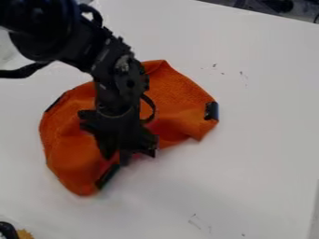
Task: Unfold the cloth from bottom left to top right
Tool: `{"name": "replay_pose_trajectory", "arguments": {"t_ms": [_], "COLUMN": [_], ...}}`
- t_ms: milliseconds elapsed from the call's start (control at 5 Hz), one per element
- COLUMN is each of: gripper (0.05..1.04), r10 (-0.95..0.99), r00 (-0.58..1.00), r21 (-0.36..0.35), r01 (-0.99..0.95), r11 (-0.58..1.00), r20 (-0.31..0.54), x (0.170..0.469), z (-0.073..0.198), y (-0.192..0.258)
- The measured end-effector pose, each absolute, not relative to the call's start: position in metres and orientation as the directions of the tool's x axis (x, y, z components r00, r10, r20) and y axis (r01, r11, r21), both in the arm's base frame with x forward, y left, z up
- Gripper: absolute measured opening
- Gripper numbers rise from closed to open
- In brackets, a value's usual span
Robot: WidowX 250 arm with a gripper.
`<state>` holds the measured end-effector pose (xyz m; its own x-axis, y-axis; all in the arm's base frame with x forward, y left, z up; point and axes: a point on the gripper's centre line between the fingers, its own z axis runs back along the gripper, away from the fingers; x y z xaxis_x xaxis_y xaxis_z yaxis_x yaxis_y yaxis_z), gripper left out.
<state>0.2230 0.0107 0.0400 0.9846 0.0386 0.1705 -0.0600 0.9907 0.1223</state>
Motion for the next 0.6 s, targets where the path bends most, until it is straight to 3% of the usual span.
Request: {"name": "replay_pose_trajectory", "arguments": {"t_ms": [200, 400, 600], "gripper": [0.801, 1.006, 1.007], "r10": [0.077, 0.099, 0.103], "r00": [0.985, 0.981, 0.980], "r21": [0.124, 0.139, 0.139], "r01": [-0.096, -0.123, -0.127], "r11": [0.988, 0.983, 0.982], "r20": [0.153, 0.169, 0.168], "x": [0.2136, 0.2087, 0.2086], "z": [0.0494, 0.0504, 0.0501], "y": [-0.0027, -0.0031, -0.0030]}}
